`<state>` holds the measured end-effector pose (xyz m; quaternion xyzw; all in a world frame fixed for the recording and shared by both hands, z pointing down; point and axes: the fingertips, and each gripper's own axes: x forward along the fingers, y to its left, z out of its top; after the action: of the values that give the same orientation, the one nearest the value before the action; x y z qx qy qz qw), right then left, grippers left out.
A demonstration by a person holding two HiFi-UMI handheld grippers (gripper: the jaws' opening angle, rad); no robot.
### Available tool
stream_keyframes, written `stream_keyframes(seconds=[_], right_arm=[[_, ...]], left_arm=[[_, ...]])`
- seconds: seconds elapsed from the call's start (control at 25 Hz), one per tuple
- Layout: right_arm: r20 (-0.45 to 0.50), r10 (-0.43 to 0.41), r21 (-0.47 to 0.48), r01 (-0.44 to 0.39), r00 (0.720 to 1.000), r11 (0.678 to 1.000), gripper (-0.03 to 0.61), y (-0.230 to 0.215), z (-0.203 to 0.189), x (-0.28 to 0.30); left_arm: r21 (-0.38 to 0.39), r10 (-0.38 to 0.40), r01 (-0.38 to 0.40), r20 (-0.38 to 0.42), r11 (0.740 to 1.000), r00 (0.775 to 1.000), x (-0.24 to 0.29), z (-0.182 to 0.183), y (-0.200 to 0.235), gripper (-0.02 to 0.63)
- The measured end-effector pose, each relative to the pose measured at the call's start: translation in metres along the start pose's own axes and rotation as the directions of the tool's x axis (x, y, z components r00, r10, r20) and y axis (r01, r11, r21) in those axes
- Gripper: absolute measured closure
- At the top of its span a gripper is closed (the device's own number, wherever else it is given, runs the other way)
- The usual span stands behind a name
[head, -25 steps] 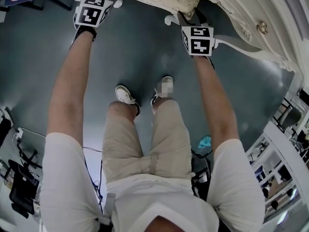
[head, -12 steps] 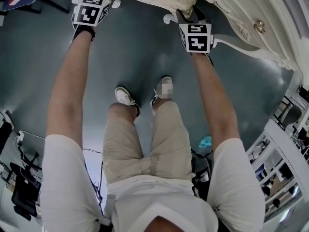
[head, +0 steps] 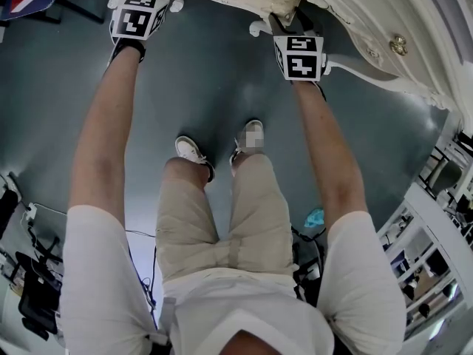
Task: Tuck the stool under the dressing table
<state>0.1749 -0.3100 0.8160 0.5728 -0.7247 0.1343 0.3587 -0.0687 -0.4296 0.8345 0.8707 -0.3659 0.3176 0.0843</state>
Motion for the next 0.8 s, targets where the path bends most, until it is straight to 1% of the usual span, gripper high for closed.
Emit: stream_keyframes(seconds=[0.2,0.28,0.4,0.52,0.6,0.68,0.76,0.8], right_arm=[[0.005,-0.017,0.012,0.017,1.000,1.000,0.331,0.000,0.000,0.000],[0.005,-0.014,0.034,0.014,1.000,0.999,0.335,0.000,-0.001,-0.003],[-0.006,-0.010,0.052,0.011,1.000,0.999,0.344,0.002,-0.004,-0.010],[-0.020,-0.001,0.047,0.002,1.000,0.999,0.361,0.011,0.000,-0.023],[-0.026,0.008,0.045,-0.007,1.000,0.999,0.387,0.017,0.006,-0.033],[-0.025,0.015,0.040,-0.014,1.000,0.999,0.416,0.022,0.015,-0.045],[-0.022,0.022,0.029,-0.021,1.000,0.999,0.460,0.026,0.026,-0.058],[-0.024,0.023,0.021,-0.023,0.999,1.000,0.481,0.028,0.032,-0.065]], left_arm=[[-0.011,0.012,-0.012,-0.008,1.000,1.000,-0.003,0.001,0.001,0.290],[-0.034,0.020,-0.020,-0.014,0.999,1.000,-0.009,0.003,-0.001,0.285],[-0.059,0.024,-0.023,0.009,0.998,1.000,-0.019,0.007,-0.008,0.285],[-0.058,0.017,-0.016,0.020,0.998,1.000,-0.034,0.008,-0.016,0.296],[-0.059,0.014,-0.013,0.005,0.998,1.000,-0.048,0.010,-0.021,0.319],[-0.084,0.011,-0.010,0.014,0.996,1.000,-0.061,0.015,-0.024,0.355],[-0.139,0.010,-0.005,0.030,0.990,1.000,-0.077,0.023,-0.027,0.433],[-0.165,0.011,-0.004,0.038,0.986,0.999,-0.085,0.028,-0.028,0.457]])
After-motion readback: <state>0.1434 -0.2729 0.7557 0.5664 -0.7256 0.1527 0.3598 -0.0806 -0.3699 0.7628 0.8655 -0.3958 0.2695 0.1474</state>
